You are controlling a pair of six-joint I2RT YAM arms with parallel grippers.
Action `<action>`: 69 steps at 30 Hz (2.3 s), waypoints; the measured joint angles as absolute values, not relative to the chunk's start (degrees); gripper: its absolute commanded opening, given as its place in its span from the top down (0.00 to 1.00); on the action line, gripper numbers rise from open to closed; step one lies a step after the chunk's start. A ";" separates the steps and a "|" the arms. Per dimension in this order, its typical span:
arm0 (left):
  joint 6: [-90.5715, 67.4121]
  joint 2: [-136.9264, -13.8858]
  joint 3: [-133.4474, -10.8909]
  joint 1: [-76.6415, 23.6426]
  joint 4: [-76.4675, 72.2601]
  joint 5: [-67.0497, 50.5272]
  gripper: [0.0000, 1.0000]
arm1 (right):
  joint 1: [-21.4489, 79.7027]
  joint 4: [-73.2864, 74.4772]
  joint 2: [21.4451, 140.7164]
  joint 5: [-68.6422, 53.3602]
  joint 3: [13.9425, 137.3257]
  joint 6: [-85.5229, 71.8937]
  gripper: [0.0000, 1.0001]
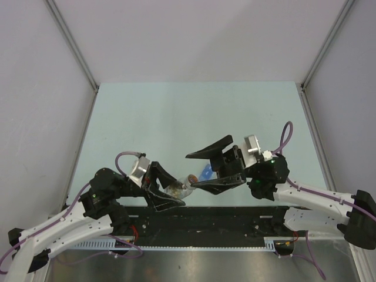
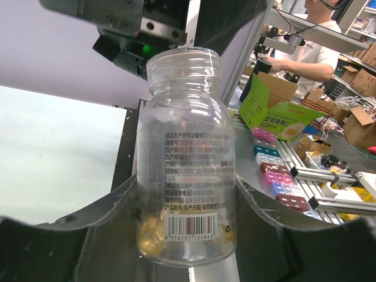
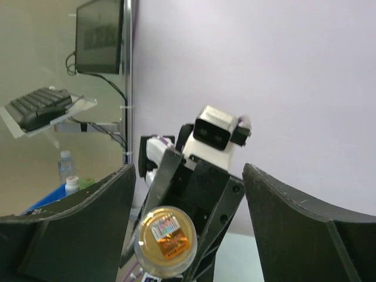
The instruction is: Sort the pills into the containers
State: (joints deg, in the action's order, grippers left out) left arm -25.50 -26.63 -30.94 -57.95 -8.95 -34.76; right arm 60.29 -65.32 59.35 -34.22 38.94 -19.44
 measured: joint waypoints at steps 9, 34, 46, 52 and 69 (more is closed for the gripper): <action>-25.50 -26.57 -30.94 -57.95 -8.95 -34.70 1.00 | 60.18 -65.39 53.52 -28.88 39.92 -24.73 0.25; -25.43 -26.30 -30.92 -57.93 -8.95 -31.46 1.00 | 100.79 -18.24 55.94 64.60 56.05 -27.49 0.15; -25.43 -26.74 -30.92 -57.95 -8.93 -31.20 0.99 | 102.67 -28.73 62.17 75.68 56.45 -18.37 0.19; -25.43 -26.74 -30.92 -57.95 -8.95 -31.14 1.00 | 102.65 -28.77 62.04 75.75 56.62 -18.98 0.21; -25.43 -26.76 -30.92 -57.93 -8.93 -30.15 1.00 | 102.67 -23.46 62.04 72.60 56.95 -25.39 0.26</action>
State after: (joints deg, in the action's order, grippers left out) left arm -25.43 -26.76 -30.92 -57.93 -8.93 -30.15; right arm 102.67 -23.46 62.04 72.60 56.95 -25.39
